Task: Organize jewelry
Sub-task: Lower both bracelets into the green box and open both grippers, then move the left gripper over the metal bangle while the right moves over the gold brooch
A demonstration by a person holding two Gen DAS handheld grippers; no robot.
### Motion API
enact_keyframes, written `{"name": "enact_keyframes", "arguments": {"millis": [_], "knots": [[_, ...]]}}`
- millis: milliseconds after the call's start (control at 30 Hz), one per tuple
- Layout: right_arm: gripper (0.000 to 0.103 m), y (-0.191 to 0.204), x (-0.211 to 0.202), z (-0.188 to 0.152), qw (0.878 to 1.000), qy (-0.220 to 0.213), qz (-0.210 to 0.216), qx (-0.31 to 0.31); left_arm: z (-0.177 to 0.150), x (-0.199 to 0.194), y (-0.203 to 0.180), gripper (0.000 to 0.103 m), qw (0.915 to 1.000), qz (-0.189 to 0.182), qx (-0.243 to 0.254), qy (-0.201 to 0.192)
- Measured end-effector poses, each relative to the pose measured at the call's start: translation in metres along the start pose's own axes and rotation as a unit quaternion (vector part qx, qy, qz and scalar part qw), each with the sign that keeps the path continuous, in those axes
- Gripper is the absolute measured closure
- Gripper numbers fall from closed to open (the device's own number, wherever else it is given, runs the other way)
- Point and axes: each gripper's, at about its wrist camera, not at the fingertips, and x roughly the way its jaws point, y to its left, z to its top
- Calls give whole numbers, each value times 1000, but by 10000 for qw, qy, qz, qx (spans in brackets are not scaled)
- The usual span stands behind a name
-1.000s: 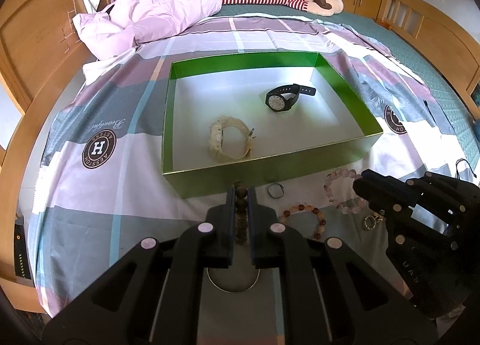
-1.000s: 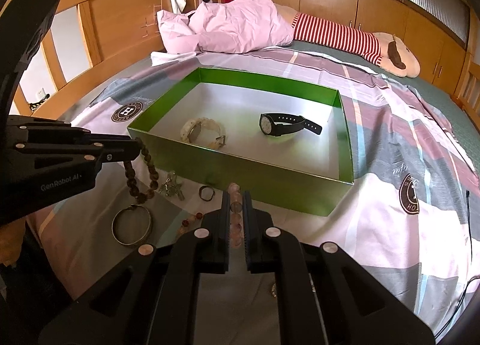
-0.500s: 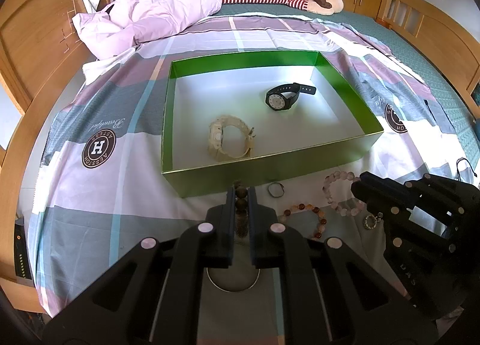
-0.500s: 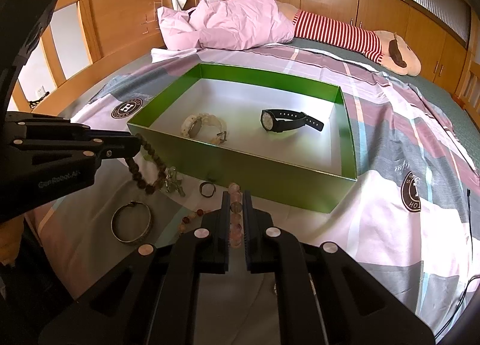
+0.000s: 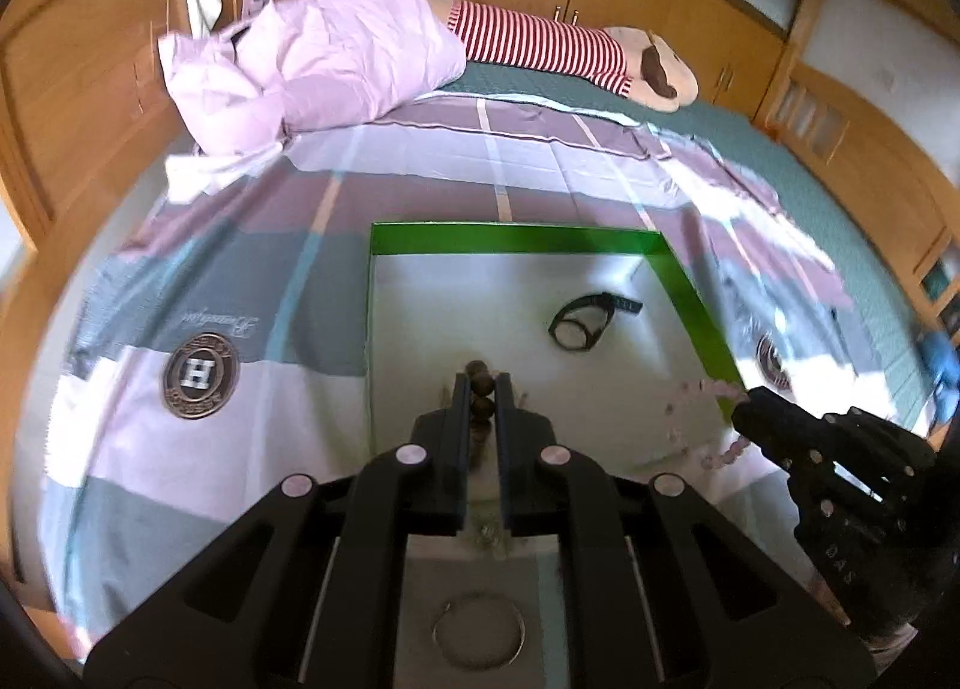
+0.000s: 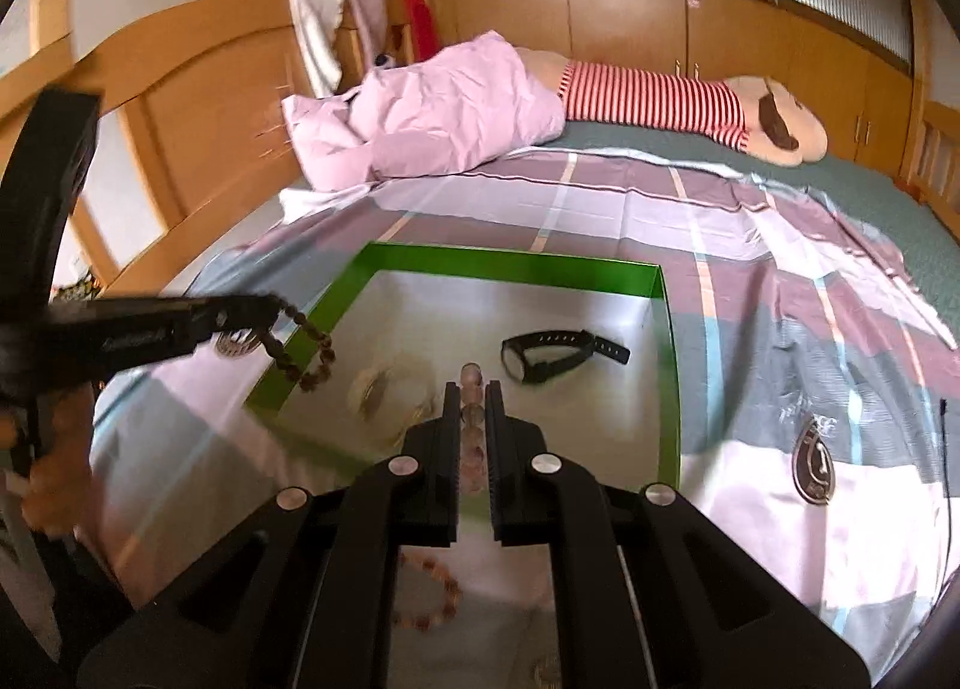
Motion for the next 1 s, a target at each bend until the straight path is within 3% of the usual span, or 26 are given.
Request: {"name": "enact_keyframes", "arguments": {"millis": [200,267,333,433,567,700,800,867,1000], "knots": [[92,-16,48,-5,9968,559,-542,157,4,34,12,95,9988,-238,-352,252],[72,-20,46,-11,9969,609,-421,266,-2,45,9,94,9985,-185,-332,399],[60,-21,32,-14,9979,512,-275,303,-7,50,6,90,9984,-31,-271,490],[59,-17,-2,-24,9992,358,-108,106,-15,42,-4,81,9990,47,-53,440],[30,-23,-32,-54,9990,375,188,167,-40,6,-26,53,9989,-136,388,231],[30,-40,-12,-103,9927,1119,-107,446,-73,-5,-47,40,9956,-73,853,371],[30,-50,11,-122,9812,1713,-260,851,-91,13,-54,39,9913,117,1051,787],[30,-51,17,-122,9792,1756,-201,996,-94,28,-51,37,9890,379,1018,1001],[30,-48,18,-119,9817,1633,-271,942,-98,42,-40,30,9868,511,759,1335]]}}
